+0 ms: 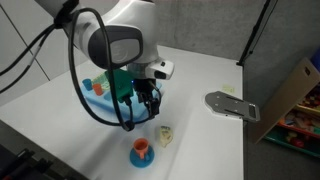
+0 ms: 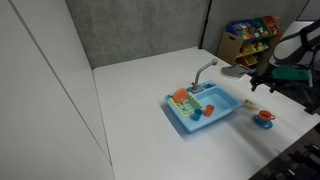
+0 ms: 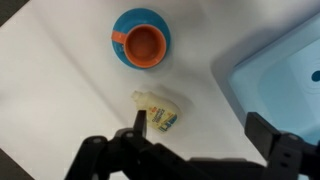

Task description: Put the orange mug on the right corner of the sink

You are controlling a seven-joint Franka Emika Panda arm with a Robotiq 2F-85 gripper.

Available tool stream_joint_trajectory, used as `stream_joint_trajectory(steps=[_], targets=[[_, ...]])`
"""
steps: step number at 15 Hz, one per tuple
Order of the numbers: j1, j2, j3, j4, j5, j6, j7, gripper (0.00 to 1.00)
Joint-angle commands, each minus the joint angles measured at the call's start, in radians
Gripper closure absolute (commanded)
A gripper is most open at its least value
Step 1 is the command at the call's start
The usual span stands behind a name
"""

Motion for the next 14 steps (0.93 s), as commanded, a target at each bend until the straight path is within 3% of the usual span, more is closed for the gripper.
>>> stream_joint_trajectory(steps=[1,8,14], targets=[[0.007,0.000,-0.006,0.001,0.003,-0.003,-0.002,0.00],[-0.025,0.011,0.009,-0.009,0.033,0.015,-0.065,0.00],[-0.083,0.072,0.020,-0.019,0.058,0.106,-0.173,0.00]])
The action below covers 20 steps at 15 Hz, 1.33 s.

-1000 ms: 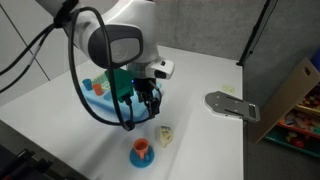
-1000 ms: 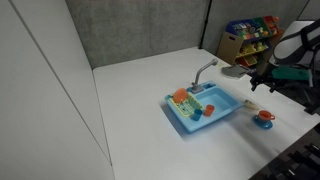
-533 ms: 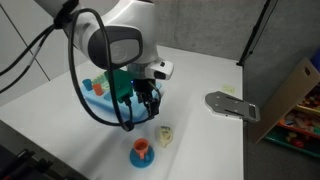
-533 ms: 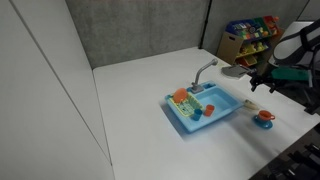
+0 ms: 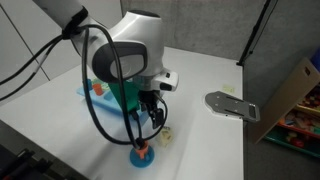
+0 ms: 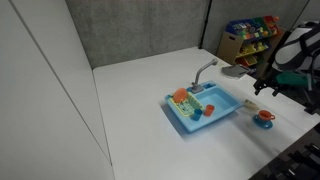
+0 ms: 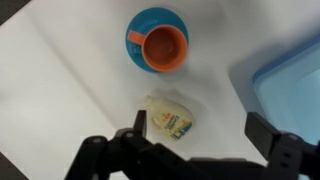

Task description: Put the orange mug on the right corner of the sink

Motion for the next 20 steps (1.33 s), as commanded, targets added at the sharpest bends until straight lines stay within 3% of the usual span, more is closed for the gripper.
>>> stream_joint_trajectory(steps=[1,7,12,20], targets=[[-0.052,0.044,0.024,-0.006,0.040,0.077,-0.094,0.00],[-0.108,0.112,0.061,-0.023,0.038,0.164,-0.200,0.00],[-0.125,0.124,0.056,-0.036,0.021,0.169,-0.245,0.00],[-0.085,0.138,0.023,-0.030,0.007,0.170,-0.198,0.00]])
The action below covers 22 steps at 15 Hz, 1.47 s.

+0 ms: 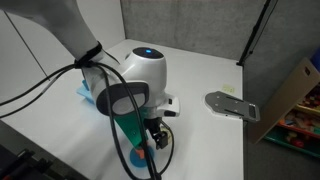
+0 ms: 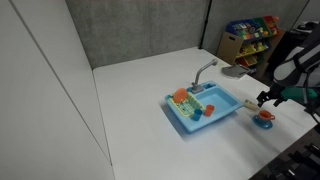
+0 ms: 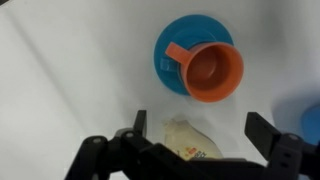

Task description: Put the orange mug on the right corner of the sink

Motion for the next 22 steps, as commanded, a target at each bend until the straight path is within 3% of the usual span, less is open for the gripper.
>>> stream_joint_trajectory(steps=[1,13,22], targets=[[0.013,-0.005,-0.021,-0.006,-0.021,0.008,0.020,0.00],[0.035,-0.047,-0.100,-0.084,-0.112,-0.009,0.015,0.00],[0.002,-0.028,-0.056,-0.081,-0.123,0.015,-0.040,0.00]])
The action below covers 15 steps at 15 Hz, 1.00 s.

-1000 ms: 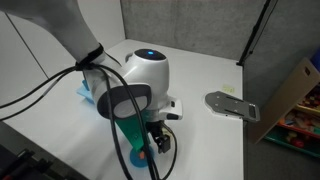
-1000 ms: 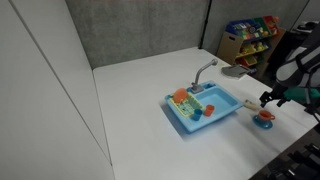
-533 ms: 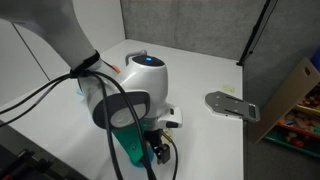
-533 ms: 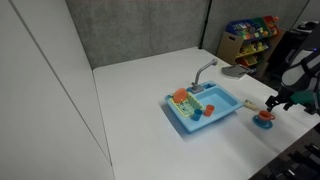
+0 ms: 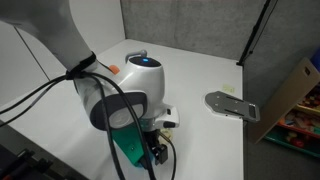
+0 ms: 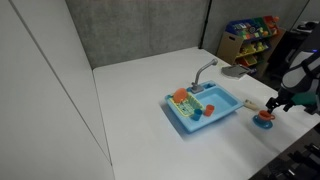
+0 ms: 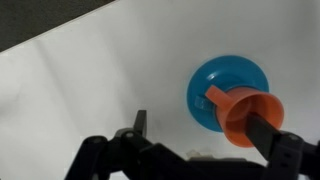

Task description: Put the orange mug on the right corner of the sink

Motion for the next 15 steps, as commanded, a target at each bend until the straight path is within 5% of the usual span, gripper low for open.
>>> stream_joint_trajectory(steps=[1,15], targets=[[-0.018,-0.015,0.021,-0.011,-0.009,0.013,-0.030,0.00],[-0.014,0.019,0.021,0.024,-0.084,0.012,-0.104,0.00]])
